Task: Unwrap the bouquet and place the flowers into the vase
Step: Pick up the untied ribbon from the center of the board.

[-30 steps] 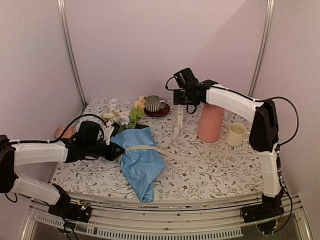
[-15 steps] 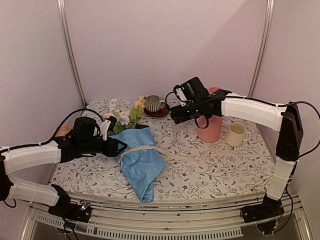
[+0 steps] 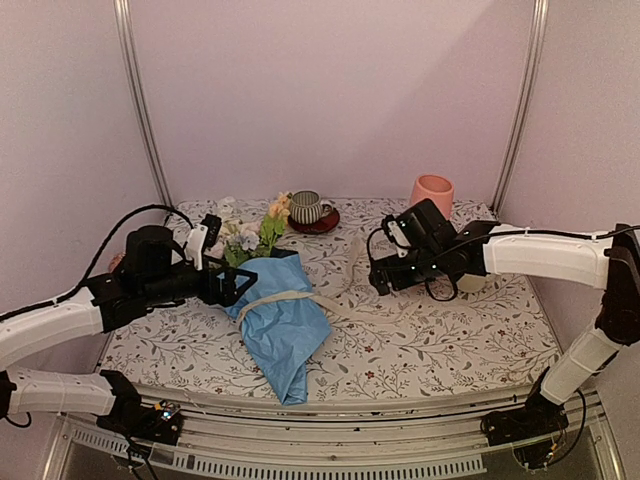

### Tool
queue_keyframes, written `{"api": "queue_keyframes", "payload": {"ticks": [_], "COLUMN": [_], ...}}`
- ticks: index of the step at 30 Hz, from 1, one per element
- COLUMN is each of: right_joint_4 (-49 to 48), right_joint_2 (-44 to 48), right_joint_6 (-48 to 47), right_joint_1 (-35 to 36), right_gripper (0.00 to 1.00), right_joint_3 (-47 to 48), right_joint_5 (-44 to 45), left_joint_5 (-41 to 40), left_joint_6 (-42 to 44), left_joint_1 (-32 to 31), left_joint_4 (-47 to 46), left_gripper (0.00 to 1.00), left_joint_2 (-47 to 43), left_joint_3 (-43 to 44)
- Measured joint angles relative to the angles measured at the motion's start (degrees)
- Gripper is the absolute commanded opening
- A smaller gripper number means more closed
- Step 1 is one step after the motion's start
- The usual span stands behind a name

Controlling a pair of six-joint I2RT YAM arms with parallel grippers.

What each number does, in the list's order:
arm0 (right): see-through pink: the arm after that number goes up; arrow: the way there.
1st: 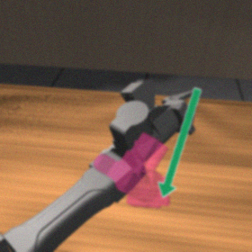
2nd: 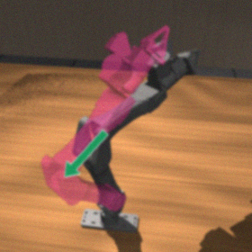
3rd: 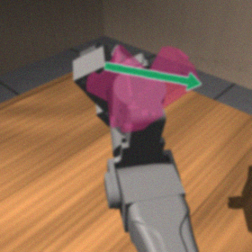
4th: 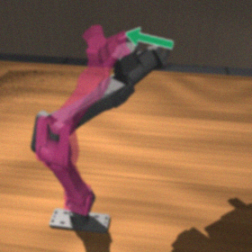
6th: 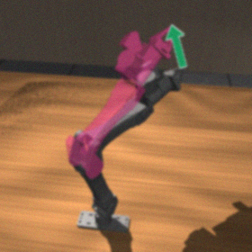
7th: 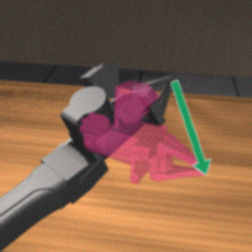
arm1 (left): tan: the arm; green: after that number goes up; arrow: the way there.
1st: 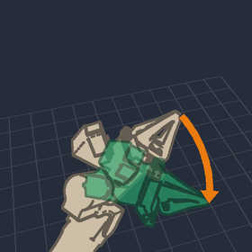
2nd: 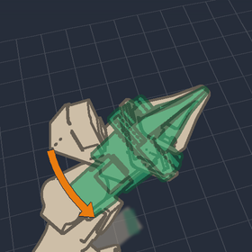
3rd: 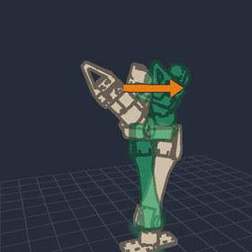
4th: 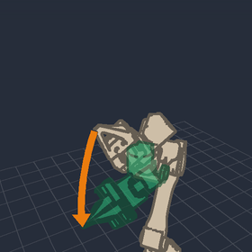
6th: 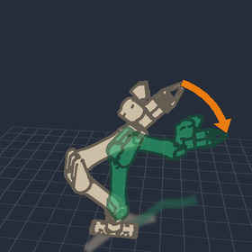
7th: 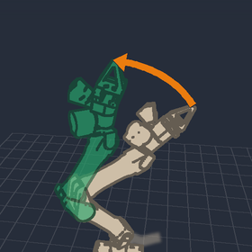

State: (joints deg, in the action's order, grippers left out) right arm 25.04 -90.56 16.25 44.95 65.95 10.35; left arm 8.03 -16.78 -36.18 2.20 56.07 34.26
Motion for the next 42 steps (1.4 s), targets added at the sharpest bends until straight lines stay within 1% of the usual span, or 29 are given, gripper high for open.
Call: {"api": "queue_keyframes", "payload": {"ticks": [3,12,23,31,35,38,40,41,42], "right_joint_4": [0.31,0.42,0.55,0.52,0.90,0.92,0.55,0.13,-0.31], "right_joint_2": [-0.04,-1.68,-3.48,-6.95,-9.16,-10.27,-11.02,-11.37,-11.58], "right_joint_6": [2.08,6.84,8.52,8.66,10.05,12.02,13.27,13.92,14.43], "right_joint_1": [0.00,-0.55,-4.92,-5.60,-5.66,-5.75,-5.88,-5.88,-5.95], "right_gripper": [1.00,0.98,0.91,0.84,0.83,0.78,0.72,0.66,0.57], "right_joint_3": [-2.34,-5.46,-8.07,-8.33,-8.31,-8.31,-8.28,-8.17,-8.02], "right_joint_5": [0.09,0.90,-0.24,-1.84,-1.92,-1.90,-1.95,-1.92,-1.99], "left_joint_5": [-0.02,-1.09,-1.09,-1.03,-1.03,-1.03,-1.03,-1.05,-1.05], "left_joint_6": [-0.02,-0.52,-0.55,-0.55,-0.37,-0.35,-0.33,-0.28,-0.17], "left_joint_1": [-0.28,-0.50,-0.57,-0.57,-0.57,-0.57,-0.57,-0.57,-0.57], "left_joint_4": [-0.28,-0.85,-1.29,-1.55,-1.53,-1.53,-1.53,-1.53,-1.53], "left_gripper": [0.98,0.98,0.98,0.98,0.97,0.97,0.97,0.97,0.97], "left_joint_2": [-1.03,-2.19,-2.16,-2.12,-2.12,-2.14,-2.14,-2.14,-2.16], "left_joint_3": [0.00,0.00,0.00,-0.02,0.00,0.00,0.00,-0.02,0.00]}}
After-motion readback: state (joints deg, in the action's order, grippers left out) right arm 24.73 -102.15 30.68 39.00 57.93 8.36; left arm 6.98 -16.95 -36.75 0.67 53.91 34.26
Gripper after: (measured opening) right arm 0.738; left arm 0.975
